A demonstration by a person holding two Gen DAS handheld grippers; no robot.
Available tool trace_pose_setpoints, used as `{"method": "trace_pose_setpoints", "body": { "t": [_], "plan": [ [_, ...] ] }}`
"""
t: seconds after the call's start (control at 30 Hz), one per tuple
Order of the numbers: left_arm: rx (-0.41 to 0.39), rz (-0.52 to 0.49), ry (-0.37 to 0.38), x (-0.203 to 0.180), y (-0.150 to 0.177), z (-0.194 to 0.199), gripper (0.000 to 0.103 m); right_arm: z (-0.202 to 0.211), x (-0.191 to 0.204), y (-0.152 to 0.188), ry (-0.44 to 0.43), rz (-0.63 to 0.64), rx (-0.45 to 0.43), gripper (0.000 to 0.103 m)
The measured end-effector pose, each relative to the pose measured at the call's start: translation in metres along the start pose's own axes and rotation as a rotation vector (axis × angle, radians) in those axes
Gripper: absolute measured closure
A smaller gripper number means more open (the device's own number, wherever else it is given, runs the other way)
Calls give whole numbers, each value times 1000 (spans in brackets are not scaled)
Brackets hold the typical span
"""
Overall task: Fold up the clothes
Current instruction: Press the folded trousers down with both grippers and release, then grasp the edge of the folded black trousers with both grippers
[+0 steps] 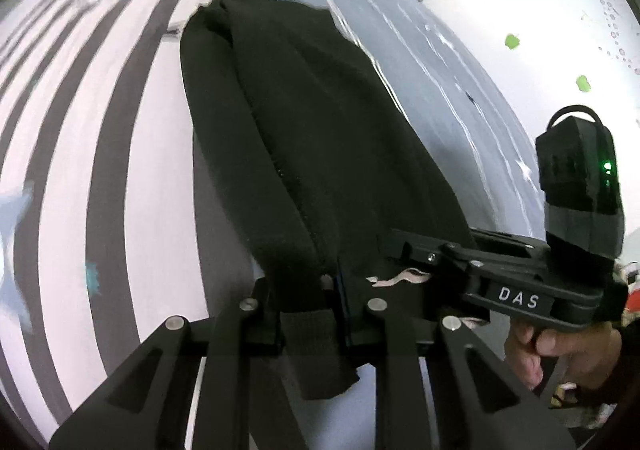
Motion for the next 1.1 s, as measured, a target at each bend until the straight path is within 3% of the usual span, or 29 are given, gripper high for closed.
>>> {"method": "trace_pose_setpoints", "body": {
  "t": [0.1,0.23,0.3,0.47,0.57,0.7,0.8,0.93,1.1],
  "plan": [
    [93,47,-4,-1,59,23,87,29,20,53,-49,-5,97,87],
    [136,123,0,-8,84,49,87,63,42,106,-101,-45,187,87],
    [125,186,31,-12,74,59,87,74,49,108,-108,-62,196,87],
    [103,313,118,-28,6,66,86,96,28,63,-165,-143,173,86],
    [50,257,112,-41,-39,70,86,96,3,19,-219,-214,181,86],
    [-45,119,55,-64,-110,60,85,101,-9,-50,-158,-77,103,86],
    [-110,63,14,-67,-157,32,84,86,-27,-90,-107,-27,55,85],
    [-151,82,-47,-61,-206,-15,83,45,-61,-128,-57,-36,26,84],
    [-115,192,-66,-44,-242,-56,77,-8,-114,-149,-51,-152,115,81]
  ]
}}
Point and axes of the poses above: each gripper's, at about its wrist camera, not at the fingertips, and z roughly against the way its jaws point, x to its left, y to its underside, the point moved 5 cm from there along -z, roughly the way its jaws point, and after that the axes turned 13 degrees about z, right-handed, at the moved point
